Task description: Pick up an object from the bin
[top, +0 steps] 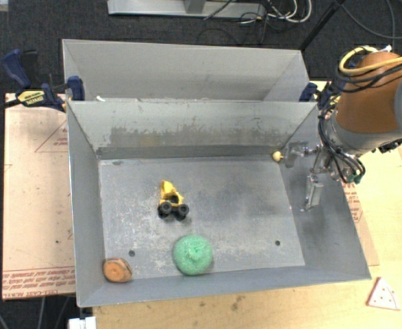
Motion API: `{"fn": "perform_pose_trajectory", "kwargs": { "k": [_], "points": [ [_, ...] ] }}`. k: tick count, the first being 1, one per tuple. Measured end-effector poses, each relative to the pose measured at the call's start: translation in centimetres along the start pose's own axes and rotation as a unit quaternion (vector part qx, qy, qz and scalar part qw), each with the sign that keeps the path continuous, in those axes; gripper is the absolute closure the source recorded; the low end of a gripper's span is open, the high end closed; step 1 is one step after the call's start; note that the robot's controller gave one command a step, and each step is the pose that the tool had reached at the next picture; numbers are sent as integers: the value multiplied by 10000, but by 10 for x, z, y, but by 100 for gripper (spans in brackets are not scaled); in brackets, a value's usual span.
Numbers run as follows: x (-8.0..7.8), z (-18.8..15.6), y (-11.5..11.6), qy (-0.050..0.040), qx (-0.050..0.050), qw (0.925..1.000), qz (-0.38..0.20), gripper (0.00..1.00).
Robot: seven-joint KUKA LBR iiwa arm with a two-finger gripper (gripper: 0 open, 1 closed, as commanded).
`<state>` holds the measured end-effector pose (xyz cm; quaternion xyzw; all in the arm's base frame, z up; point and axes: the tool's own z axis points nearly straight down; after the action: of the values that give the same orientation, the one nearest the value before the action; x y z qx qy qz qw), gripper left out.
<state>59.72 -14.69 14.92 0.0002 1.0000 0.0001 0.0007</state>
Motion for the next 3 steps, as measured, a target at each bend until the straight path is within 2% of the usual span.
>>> {"fn": "perform_pose_trajectory", "kwargs": {
  "k": [1,2,3],
  "points": [
    [0,44,48,-31,10,10000,69,0],
    [-29,73,82,-5,-11,9999,114,0],
    [-29,76,112,0,-3,10000,98,0]
  ]
}}
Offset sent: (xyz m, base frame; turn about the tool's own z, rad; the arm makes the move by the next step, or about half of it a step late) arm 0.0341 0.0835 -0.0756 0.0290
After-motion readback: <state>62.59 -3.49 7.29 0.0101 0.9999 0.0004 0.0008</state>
